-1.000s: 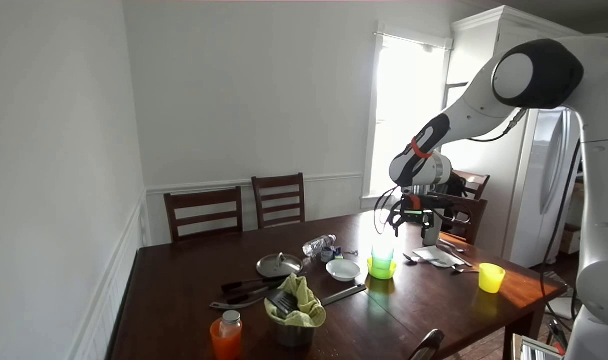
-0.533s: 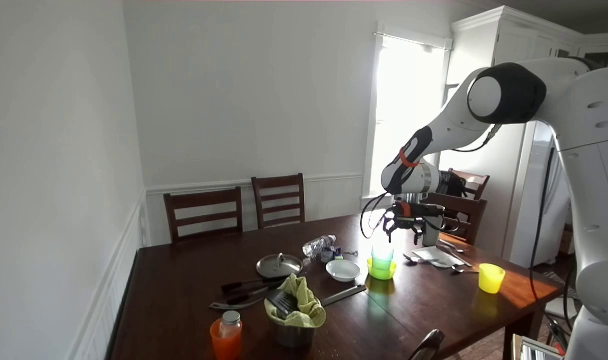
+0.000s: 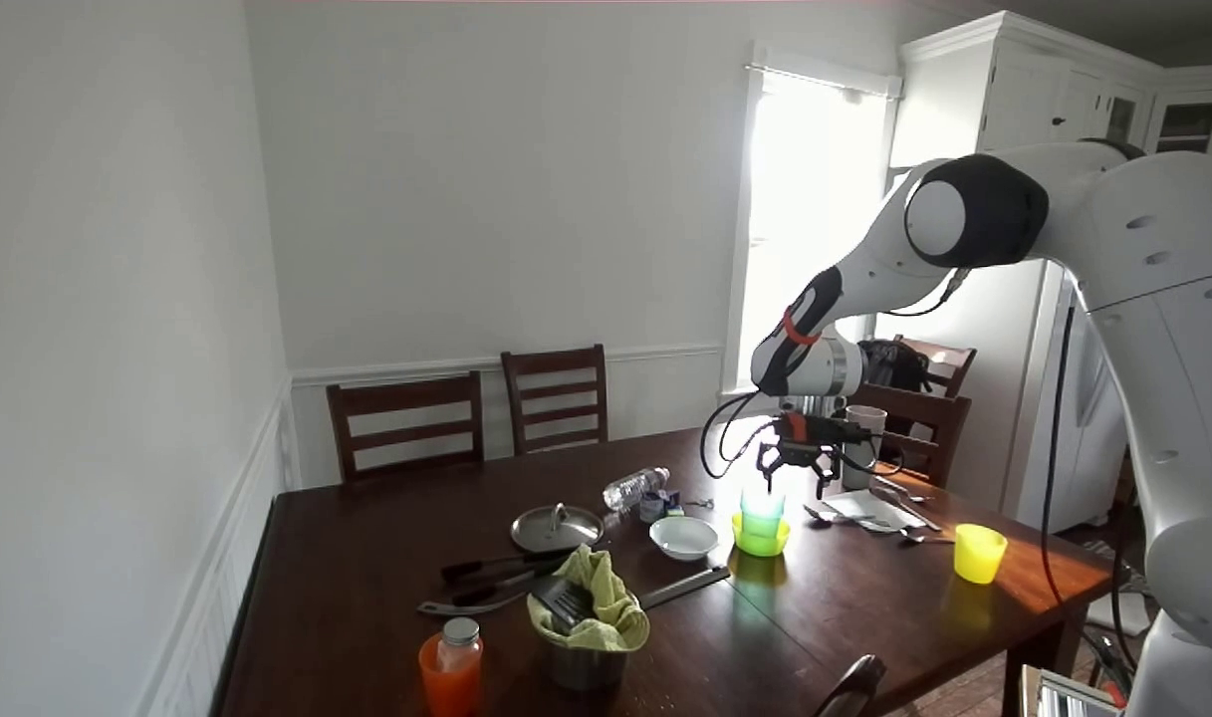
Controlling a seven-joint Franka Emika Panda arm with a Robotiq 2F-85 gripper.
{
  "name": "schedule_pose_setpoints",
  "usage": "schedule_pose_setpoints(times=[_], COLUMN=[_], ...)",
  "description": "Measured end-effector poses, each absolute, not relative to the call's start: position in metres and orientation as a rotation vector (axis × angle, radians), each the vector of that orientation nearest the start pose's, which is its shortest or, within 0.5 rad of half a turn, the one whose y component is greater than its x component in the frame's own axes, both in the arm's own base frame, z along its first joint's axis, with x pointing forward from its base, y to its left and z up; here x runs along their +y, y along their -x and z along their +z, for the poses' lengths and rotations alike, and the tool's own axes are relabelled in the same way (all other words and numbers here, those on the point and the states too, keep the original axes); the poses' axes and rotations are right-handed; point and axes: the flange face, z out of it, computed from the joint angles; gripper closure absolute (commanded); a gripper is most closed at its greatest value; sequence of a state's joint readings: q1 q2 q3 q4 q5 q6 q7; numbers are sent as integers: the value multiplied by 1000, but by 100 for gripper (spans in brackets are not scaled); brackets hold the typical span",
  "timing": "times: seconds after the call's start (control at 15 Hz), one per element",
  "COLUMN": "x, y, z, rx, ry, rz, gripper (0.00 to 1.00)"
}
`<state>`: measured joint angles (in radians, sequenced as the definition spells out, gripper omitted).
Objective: Take the blue cup out of the bowl then put the white plate onto it
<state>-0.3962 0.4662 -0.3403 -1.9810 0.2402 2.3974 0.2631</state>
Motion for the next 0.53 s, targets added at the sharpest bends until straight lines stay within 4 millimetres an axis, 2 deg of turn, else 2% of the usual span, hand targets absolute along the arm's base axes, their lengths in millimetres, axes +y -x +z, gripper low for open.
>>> schedule_pose_setpoints(times=[0.07,0.13,0.53], x=[-405,-407,-417], y=[-458,-458,-457], z=[237,235,227], rx=[1702,1707,1732], ry=[2622,2615,2568], rz=[26,34,89], gripper=[25,40,81])
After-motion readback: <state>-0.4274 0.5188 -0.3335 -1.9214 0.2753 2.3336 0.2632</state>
